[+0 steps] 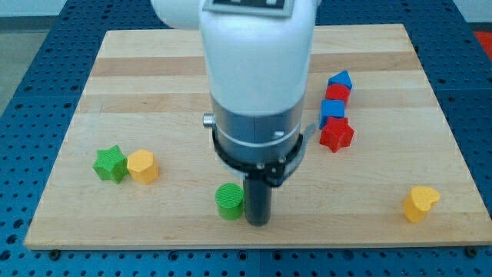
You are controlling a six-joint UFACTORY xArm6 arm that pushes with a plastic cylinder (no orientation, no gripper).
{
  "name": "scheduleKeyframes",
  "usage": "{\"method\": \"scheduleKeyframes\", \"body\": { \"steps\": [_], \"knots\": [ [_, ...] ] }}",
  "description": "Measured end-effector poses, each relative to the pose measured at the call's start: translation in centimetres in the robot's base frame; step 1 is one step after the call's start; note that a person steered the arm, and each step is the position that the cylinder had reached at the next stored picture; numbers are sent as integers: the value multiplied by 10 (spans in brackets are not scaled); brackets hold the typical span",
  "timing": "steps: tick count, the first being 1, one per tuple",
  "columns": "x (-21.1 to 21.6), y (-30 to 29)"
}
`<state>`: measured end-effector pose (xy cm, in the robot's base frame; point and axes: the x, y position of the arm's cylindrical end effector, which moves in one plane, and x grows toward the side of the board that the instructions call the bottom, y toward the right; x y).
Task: Push the green circle to the right of the yellow hexagon
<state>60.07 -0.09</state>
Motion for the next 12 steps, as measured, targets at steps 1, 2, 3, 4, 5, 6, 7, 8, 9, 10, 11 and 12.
{"method": "scheduleKeyframes", "body": {
  "steps": [1, 2, 3, 4, 5, 6, 7, 8, 9, 10, 11, 12],
  "knots": [
    [6, -22],
    [-19, -52],
    [-44, -77],
    [-40, -85],
    [-39, -63],
    [-46, -33],
    [-63, -9],
    [-84, -9],
    [-85, -34],
    [-83, -59],
    [-70, -46],
    [-48, -37]
  ]
}}
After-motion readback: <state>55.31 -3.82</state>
